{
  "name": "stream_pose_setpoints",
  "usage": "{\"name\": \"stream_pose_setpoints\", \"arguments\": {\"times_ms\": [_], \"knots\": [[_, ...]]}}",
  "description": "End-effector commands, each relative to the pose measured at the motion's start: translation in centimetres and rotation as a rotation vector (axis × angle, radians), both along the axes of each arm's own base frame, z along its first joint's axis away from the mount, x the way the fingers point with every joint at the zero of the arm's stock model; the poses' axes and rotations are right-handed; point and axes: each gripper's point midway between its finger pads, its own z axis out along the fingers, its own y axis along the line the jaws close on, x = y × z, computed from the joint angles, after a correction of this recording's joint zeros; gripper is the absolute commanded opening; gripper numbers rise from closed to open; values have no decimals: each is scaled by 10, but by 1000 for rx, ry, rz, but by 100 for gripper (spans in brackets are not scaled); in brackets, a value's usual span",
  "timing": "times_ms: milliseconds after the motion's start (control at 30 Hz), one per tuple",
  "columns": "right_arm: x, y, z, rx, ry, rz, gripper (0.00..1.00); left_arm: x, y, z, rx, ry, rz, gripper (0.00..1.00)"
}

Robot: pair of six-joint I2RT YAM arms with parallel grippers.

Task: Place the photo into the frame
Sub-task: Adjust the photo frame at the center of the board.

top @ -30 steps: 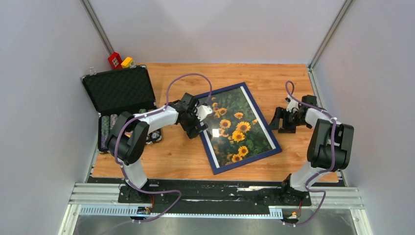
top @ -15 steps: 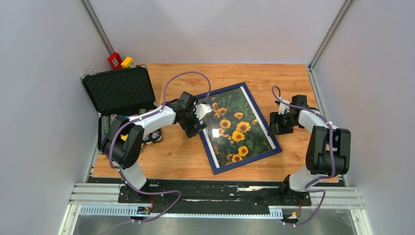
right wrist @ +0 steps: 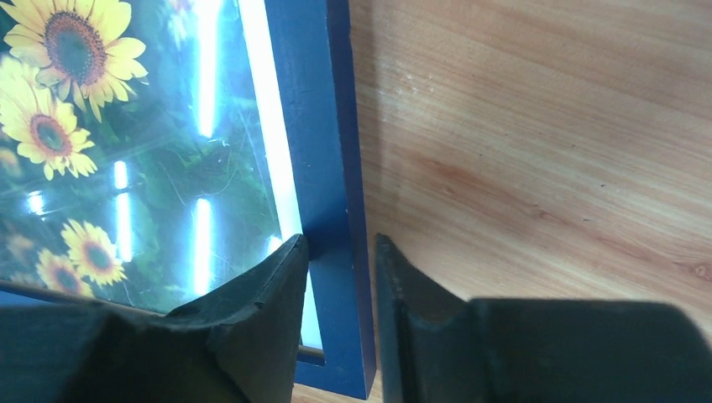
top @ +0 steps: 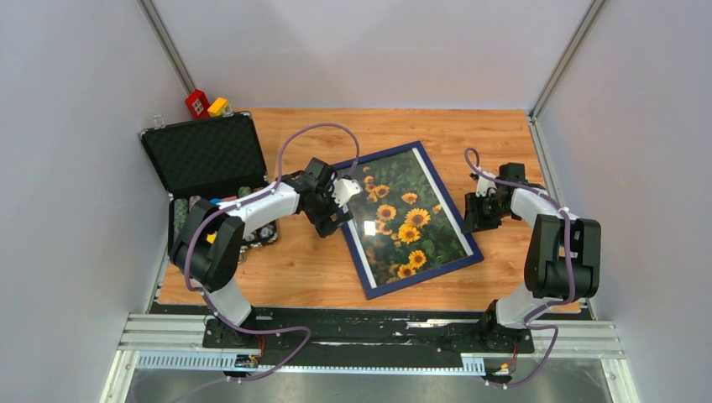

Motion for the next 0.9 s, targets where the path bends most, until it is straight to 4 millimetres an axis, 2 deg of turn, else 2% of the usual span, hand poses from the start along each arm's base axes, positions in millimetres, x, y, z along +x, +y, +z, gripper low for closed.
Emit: {"name": "stream_pose_setpoints", "arguments": {"times_ms": [0, 167, 267, 300, 333, 367, 533, 633, 667, 700, 733, 767, 800, 833, 867], "knots": [[6, 2, 0, 0, -12, 16, 30, 3, 1, 10, -20, -30, 1, 100], [-1, 7, 0, 24, 9, 23, 22, 0, -2, -1, -19, 11, 2, 100], [-6, 9, 1, 34, 16, 34, 21, 7, -6, -5, -16, 33, 21, 100], [-7, 10, 2, 39, 16, 40, 22, 7, -6, -12, -4, 53, 28, 100], [-9, 11, 2, 44, 19, 45, 22, 13, -8, -10, -4, 48, 47, 100], [-10, 13, 3, 52, 22, 54, 23, 14, -7, -18, 18, 67, 58, 100], [-25, 26, 0, 106, 62, 128, 31, 35, -10, -31, 70, 90, 118, 100], [-36, 39, 0, 145, 78, 206, 38, 53, -12, -29, 89, 64, 147, 100], [-40, 43, 0, 156, 83, 235, 40, 55, -10, -35, 99, 73, 157, 100], [-43, 47, 0, 163, 86, 260, 41, 65, -12, -30, 96, 54, 167, 100], [-47, 51, 0, 172, 93, 284, 42, 67, -9, -37, 109, 70, 181, 100], [-51, 56, 0, 185, 99, 308, 43, 76, -12, -32, 101, 55, 193, 100], [-54, 60, 1, 201, 104, 332, 44, 77, -10, -40, 113, 75, 201, 100], [-58, 65, 1, 216, 108, 357, 45, 85, -13, -35, 99, 63, 210, 100], [-62, 70, 2, 230, 115, 380, 46, 87, -12, -41, 107, 78, 216, 100]]}}
